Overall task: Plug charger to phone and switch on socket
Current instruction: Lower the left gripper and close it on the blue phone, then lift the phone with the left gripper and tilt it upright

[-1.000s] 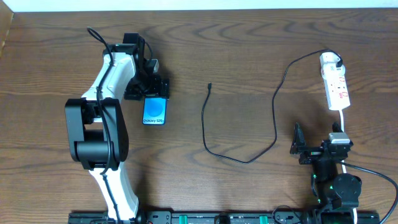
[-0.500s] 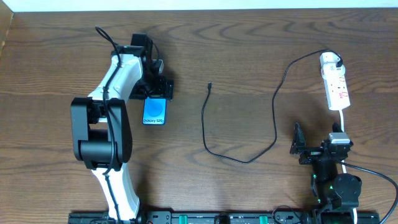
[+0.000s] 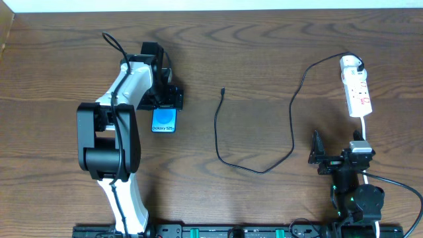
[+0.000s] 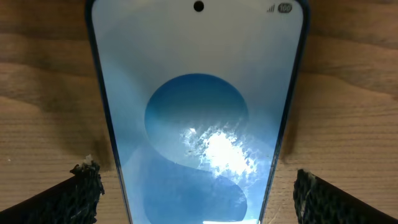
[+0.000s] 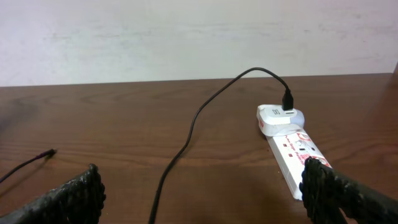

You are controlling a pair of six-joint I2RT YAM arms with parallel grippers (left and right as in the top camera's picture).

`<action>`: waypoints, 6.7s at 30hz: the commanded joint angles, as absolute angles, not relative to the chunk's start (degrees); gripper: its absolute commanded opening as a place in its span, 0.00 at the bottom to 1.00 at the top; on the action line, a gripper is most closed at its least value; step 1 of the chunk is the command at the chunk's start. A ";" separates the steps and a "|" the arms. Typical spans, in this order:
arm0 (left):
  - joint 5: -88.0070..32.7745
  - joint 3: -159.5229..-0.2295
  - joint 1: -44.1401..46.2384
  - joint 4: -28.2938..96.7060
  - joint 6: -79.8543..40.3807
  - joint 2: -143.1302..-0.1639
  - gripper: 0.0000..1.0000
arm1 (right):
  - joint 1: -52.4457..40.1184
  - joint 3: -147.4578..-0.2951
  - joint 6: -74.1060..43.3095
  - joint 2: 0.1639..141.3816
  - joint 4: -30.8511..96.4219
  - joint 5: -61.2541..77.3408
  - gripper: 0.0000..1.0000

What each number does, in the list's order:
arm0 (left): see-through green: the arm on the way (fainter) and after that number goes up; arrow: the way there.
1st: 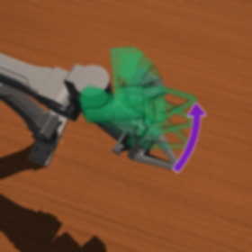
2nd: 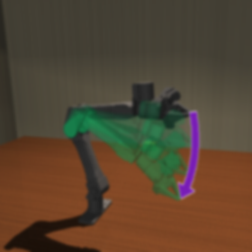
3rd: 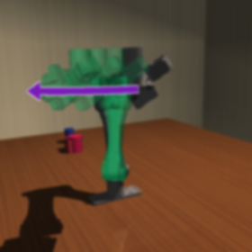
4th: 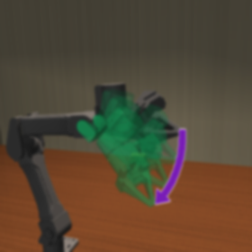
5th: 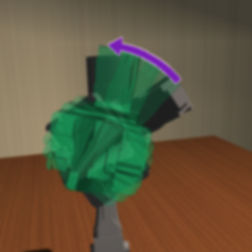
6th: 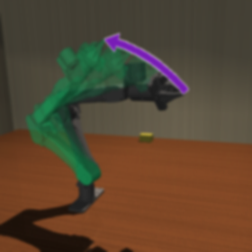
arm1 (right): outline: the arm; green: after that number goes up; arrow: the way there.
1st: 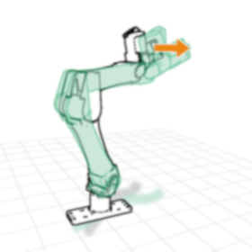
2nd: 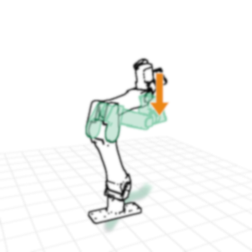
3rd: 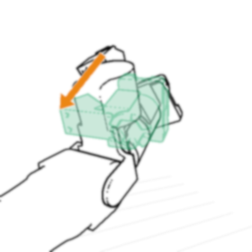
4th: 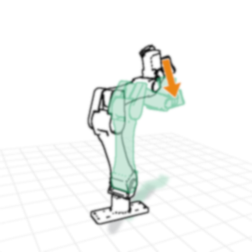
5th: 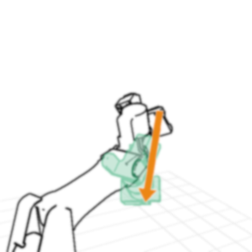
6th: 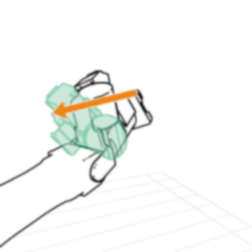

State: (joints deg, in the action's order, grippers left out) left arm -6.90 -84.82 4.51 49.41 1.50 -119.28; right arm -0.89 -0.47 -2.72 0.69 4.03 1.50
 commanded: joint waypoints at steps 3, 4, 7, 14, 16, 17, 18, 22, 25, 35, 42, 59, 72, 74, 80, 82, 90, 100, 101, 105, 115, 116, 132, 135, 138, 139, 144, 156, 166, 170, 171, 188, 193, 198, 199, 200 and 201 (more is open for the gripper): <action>-7.27 -84.53 4.99 48.71 1.21 -120.29 0.98 | -1.17 -0.32 -2.48 0.32 4.14 1.19 0.99; -7.25 -84.53 5.08 48.69 1.21 -120.29 0.98 | -1.17 -0.32 -2.48 0.32 4.14 1.19 0.99; -7.22 -84.53 5.13 48.69 1.21 -120.31 0.98 | -1.17 -0.32 -2.48 0.32 4.14 1.19 0.99; -7.22 -84.47 5.13 48.71 1.21 -121.23 0.98 | -1.17 -0.32 -2.48 0.32 4.14 1.19 0.99; -7.22 -84.44 5.13 48.69 1.21 -121.89 0.99 | -1.17 -0.32 -2.50 0.32 4.14 1.19 0.99; -7.22 -84.44 5.13 48.69 1.21 -122.19 0.98 | -1.17 -0.32 -2.48 0.32 4.14 1.19 0.99; -7.22 -84.44 5.13 48.66 1.21 -122.56 0.98 | -1.17 -0.32 -2.48 0.32 4.14 1.19 0.99; -7.25 -84.44 5.13 48.66 1.21 -124.18 0.98 | -1.17 -0.32 -2.48 0.32 4.14 1.19 0.99; -7.25 -84.42 5.13 48.69 1.19 -124.86 0.98 | -1.17 -0.30 -2.48 0.32 4.12 1.19 0.99; -7.25 -84.42 5.23 48.77 1.19 -125.12 0.98 | -1.17 -0.30 -2.48 0.32 4.14 1.19 0.99; -7.22 -83.55 5.61 48.45 1.21 -125.12 0.98 | -1.17 -0.32 -2.48 0.32 4.12 1.19 0.99; -7.16 -81.12 5.61 45.95 1.23 -125.16 0.99 | -1.17 -0.32 -2.48 0.32 4.14 1.19 0.99; -6.55 -80.99 7.22 45.91 1.21 -125.19 0.97 | -1.17 -0.32 -2.48 0.32 4.14 1.19 0.99; -6.55 -80.68 7.22 45.87 1.23 -125.21 0.97 | -1.17 -0.32 -2.48 0.32 4.12 1.19 0.99; -6.57 -79.22 7.22 44.64 1.19 -125.43 0.93 | -1.17 -0.32 -2.48 0.32 4.14 1.19 0.99; -6.55 -78.98 7.22 44.56 1.21 -125.43 0.90 | -1.17 -0.30 -2.48 0.32 4.14 1.19 0.99; -6.57 -78.98 7.22 44.14 1.21 -125.43 0.74 | -1.17 -0.32 -2.48 0.32 4.14 1.19 0.99; -6.59 -81.45 7.20 45.74 1.19 -125.36 0.70 | -1.17 -0.30 -2.50 0.32 4.14 1.19 0.99; -6.59 -82.21 7.22 46.41 1.19 -125.36 0.70 | -1.17 -0.32 -2.48 0.32 4.14 1.19 0.99; -6.59 -84.23 7.20 48.53 1.19 -125.25 0.70 | -1.17 -0.32 -2.48 0.32 4.14 1.19 0.99; -6.90 -85.06 7.22 49.60 -0.12 -119.90 0.70 | -1.17 -0.30 -2.48 0.32 4.14 1.19 0.99; -7.03 -85.06 7.20 49.67 -0.38 -119.31 0.70 | -1.17 -0.30 -2.48 0.32 4.12 1.19 0.99; -16.32 -85.06 7.20 52.21 -1.39 -110.30 0.70 | -1.17 -0.32 -2.48 0.32 4.14 1.19 0.99; -21.37 -85.06 7.20 52.25 -1.39 -109.45 0.70 | -1.17 -0.30 -2.48 0.32 4.12 1.19 0.99; -26.79 -85.06 7.20 52.23 -1.41 -109.23 0.70 | -1.17 -0.32 -2.48 0.32 4.14 1.19 0.99; -28.95 -85.06 7.20 52.23 -1.48 -109.23 0.70 | -1.17 -0.32 -2.48 0.32 4.14 1.19 0.99; -39.24 -85.06 7.16 52.23 -1.63 -109.23 0.70 | -1.17 -0.30 -2.48 0.32 4.14 1.19 0.99; -59.07 -85.06 6.92 51.03 -1.87 -109.23 0.70 | -1.17 -0.30 -2.48 0.32 4.14 1.19 0.99; -65.45 -85.06 4.43 45.93 -13.50 -109.23 0.70 | -1.17 -0.30 -2.48 0.32 4.14 1.19 0.99; -65.58 -85.06 3.05 42.37 -20.38 -109.23 0.70 | -1.17 -0.32 -2.50 0.32 4.14 1.19 0.99; -65.58 -85.06 2.70 41.50 -21.96 -109.23 0.70 | -1.17 -0.32 -2.48 0.32 4.14 1.19 0.99; -73.65 -85.06 -3.11 30.11 -33.93 -109.23 0.70 | -1.17 -0.30 -2.50 0.32 4.14 1.19 0.99; -76.58 -85.06 -5.19 22.15 -40.25 -109.23 0.70 | -1.17 -0.32 -2.48 0.32 4.12 1.19 0.99; -77.14 -85.06 -7.49 18.90 -44.60 -109.23 0.70 | -1.17 -0.30 -2.48 0.32 4.14 1.19 0.99; -77.17 -85.06 -7.86 18.90 -44.93 -109.23 0.70 | -1.17 -0.30 -2.48 0.32 4.14 1.19 0.99; -77.17 -85.06 -8.25 18.92 -44.91 -109.23 0.70 | -1.17 -0.30 -2.48 0.32 4.14 1.19 0.99; -77.21 -85.06 -8.58 18.92 -44.91 -109.23 0.70 | -1.17 -0.30 -2.48 0.32 4.14 1.19 0.99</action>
